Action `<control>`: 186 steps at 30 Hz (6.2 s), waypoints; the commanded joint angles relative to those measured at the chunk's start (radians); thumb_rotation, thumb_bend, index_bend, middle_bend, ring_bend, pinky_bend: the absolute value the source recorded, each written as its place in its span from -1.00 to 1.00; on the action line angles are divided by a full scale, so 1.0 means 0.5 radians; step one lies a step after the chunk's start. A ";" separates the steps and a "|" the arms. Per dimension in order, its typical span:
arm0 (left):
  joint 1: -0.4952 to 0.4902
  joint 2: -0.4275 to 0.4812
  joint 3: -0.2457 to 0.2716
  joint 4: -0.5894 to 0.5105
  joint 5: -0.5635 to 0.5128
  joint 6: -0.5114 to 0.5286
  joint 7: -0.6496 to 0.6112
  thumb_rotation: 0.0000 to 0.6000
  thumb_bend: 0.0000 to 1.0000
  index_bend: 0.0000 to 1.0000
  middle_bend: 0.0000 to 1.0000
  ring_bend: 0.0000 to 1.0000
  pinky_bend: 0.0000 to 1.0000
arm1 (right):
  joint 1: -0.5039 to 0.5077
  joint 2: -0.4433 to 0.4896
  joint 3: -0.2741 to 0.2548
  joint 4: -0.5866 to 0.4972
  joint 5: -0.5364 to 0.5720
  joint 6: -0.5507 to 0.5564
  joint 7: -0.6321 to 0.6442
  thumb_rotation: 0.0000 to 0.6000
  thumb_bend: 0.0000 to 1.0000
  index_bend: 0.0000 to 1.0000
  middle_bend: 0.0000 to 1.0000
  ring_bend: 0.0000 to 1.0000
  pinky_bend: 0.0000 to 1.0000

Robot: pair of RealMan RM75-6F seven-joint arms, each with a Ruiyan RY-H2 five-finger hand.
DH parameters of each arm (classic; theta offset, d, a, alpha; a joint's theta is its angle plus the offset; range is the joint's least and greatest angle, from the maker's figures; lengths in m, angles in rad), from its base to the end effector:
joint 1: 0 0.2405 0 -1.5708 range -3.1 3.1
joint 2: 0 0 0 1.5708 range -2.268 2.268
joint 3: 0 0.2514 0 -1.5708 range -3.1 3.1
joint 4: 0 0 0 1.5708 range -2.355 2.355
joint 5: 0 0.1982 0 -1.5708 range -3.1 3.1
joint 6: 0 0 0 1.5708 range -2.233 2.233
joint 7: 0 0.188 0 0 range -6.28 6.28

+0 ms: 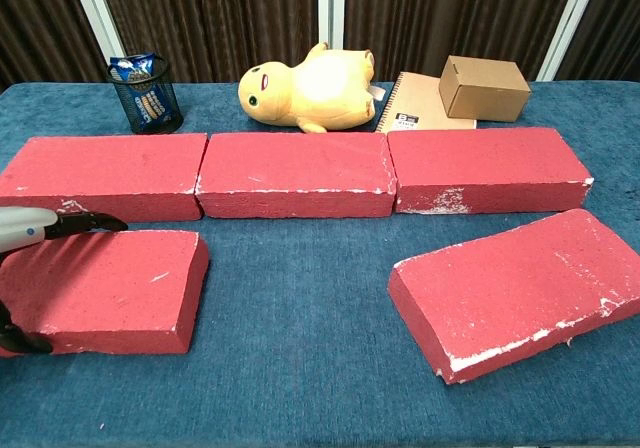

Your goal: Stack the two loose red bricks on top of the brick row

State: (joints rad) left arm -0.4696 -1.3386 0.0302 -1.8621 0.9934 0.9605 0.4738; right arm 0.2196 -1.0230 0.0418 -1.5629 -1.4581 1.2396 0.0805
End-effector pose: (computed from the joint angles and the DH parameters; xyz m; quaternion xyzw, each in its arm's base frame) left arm -0.2236 0.2474 -0.0157 -0.7348 -0.5189 -0.2188 0.3781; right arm -0.3149 -0.2622 0.1682 0.6522 -0.4097 0.3238 0.5495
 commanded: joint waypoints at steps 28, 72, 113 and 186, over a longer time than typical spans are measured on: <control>-0.056 0.035 0.068 -0.091 -0.042 0.113 0.047 1.00 -0.65 -0.80 -0.73 -0.65 -0.91 | 0.007 0.010 -0.004 0.008 0.052 -0.050 0.012 1.00 -1.00 -1.00 -1.00 -1.00 -1.00; -0.965 0.095 -0.308 0.575 -0.701 -0.624 -0.346 1.00 -0.64 -0.82 -0.70 -0.67 -0.92 | 0.015 0.039 0.049 0.013 0.013 0.041 0.107 1.00 -1.00 -1.00 -1.00 -1.00 -1.00; -1.277 -0.013 -0.134 0.653 -1.122 -0.563 -0.241 1.00 -0.64 -0.83 -0.69 -0.67 -0.92 | 0.021 0.038 0.047 0.060 0.050 -0.010 0.161 1.00 -1.00 -1.00 -1.00 -1.00 -1.00; -1.256 -0.035 -0.112 0.671 -0.964 -0.620 -0.377 1.00 -0.71 -0.99 -1.00 -1.00 -1.00 | 0.023 0.037 0.042 0.058 0.080 -0.047 0.144 1.00 -1.00 -1.00 -1.00 -1.00 -1.00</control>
State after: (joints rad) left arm -1.0972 -1.3558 -0.0259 -1.5268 0.5117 0.6507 0.2849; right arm 0.2310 -1.0044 0.0630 -1.5338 -1.4180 1.2159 0.1526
